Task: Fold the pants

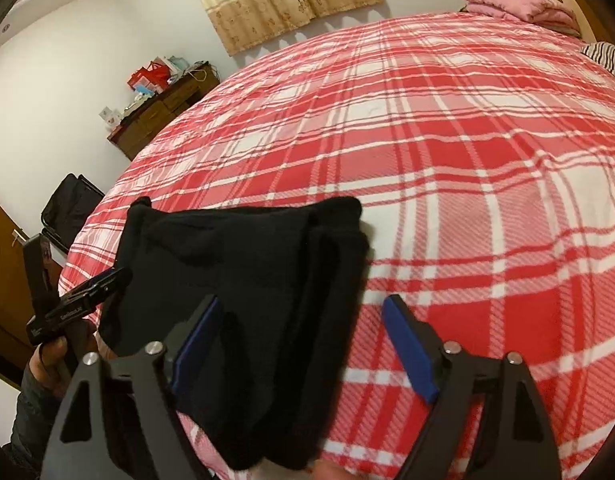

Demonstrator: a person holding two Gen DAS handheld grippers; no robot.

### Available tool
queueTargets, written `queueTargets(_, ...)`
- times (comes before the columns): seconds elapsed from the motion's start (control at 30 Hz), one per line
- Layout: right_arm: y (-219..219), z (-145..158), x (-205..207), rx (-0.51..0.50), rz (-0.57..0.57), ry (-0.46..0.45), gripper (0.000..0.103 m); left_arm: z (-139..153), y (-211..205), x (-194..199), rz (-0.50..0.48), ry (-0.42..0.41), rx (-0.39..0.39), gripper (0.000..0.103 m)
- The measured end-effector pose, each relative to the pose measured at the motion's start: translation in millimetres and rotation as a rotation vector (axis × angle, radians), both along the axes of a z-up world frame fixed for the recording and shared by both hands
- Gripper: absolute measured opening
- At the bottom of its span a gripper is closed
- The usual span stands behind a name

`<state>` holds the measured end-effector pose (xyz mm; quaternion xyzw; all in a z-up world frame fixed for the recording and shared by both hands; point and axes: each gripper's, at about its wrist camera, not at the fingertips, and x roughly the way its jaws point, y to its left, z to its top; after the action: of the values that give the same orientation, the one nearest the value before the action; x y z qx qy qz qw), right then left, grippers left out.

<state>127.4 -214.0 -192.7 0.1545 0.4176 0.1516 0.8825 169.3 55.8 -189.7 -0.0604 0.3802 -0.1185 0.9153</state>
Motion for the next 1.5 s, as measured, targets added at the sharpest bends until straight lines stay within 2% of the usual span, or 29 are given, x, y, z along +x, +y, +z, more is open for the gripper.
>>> queueTargets(0.03,1,0,2,0.002,0.002,0.000,0.075,-1,-3,1,-0.015,-0.005,0.004,0.102)
queueTargets(0.17,2,-2,3,0.026,0.015,-0.005,0.072,0,-1,4,-0.027,-0.012,-0.030,0.101)
queueTargets(0.3,-5,-4,4,0.067,0.007,0.004,0.063,2,-2,5,-0.029,-0.015,-0.036,0.100)
queueTargets(0.33,-7,-5,5,0.080,0.005,0.008,0.061,2,-3,5,-0.028,-0.019,-0.030,0.096)
queueTargets(0.37,-8,-5,5,0.085,0.007,0.011,0.061,3,-4,4,-0.031,-0.022,-0.029,0.088)
queueTargets(0.47,-7,-3,2,0.085,0.011,-0.004,0.046,6,-4,1,-0.061,-0.007,-0.074,0.066)
queueTargets(0.5,-6,-1,0,0.096,0.022,-0.012,0.041,6,-5,1,-0.069,-0.003,-0.081,0.064)
queueTargets(0.57,-3,2,-3,0.083,0.028,-0.029,0.041,6,-5,2,-0.079,0.004,-0.092,0.054)
queueTargets(0.7,-5,1,-1,0.093,0.029,-0.018,0.031,10,-6,0,-0.086,0.013,-0.121,0.040)
queueTargets(0.83,4,14,-8,0.053,0.044,-0.066,0.029,17,-2,-5,-0.067,-0.003,-0.141,0.023)
queueTargets(1.0,12,27,-12,0.046,0.062,-0.105,0.028,24,5,-11,-0.038,-0.018,-0.162,0.016)
queueTargets(1.27,34,44,13,0.042,0.121,-0.130,0.027,49,26,-24,0.043,-0.099,-0.095,0.015)
queueTargets(1.5,82,57,51,0.016,0.220,-0.146,0.027,62,65,-27,0.146,-0.141,-0.053,0.015)
